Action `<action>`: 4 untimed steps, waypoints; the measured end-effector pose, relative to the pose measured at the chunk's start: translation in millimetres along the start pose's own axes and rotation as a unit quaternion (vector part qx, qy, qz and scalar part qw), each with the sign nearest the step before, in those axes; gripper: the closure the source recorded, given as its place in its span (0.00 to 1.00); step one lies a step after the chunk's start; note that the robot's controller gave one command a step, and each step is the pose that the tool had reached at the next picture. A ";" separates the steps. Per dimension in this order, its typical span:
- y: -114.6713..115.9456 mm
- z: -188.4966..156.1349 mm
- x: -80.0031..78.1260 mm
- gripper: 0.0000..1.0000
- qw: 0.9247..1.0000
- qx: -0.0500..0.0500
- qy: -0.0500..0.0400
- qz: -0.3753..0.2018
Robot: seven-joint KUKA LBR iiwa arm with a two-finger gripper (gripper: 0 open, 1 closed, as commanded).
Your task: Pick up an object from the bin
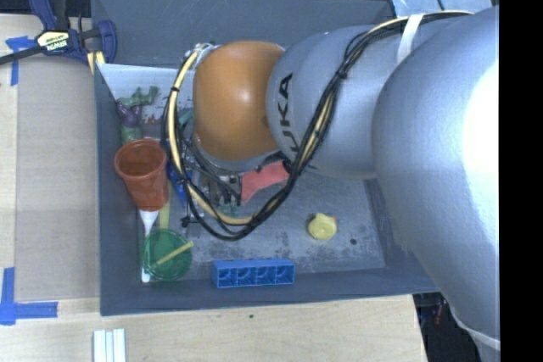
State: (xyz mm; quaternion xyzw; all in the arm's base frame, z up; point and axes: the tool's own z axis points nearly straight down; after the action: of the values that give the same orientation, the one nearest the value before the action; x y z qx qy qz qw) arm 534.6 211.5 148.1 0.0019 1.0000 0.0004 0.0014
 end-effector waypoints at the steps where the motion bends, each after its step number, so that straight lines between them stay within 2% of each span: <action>1: 0.0 0.0 0.0 0.00 1.000 0.000 0.000 0.000; 2: -27.4 -3.5 10.6 0.00 1.000 0.000 -0.001 0.011; 3: -29.5 -35.5 22.9 0.00 0.999 0.000 0.000 0.037; 4: -60.6 -0.1 8.0 0.00 1.000 -0.001 -0.005 0.025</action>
Offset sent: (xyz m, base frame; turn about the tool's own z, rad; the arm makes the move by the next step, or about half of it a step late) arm -0.0123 -0.0317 0.0038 0.0272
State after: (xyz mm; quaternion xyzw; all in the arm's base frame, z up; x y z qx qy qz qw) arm 526.4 150.8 148.1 0.0266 0.9996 0.0019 0.0063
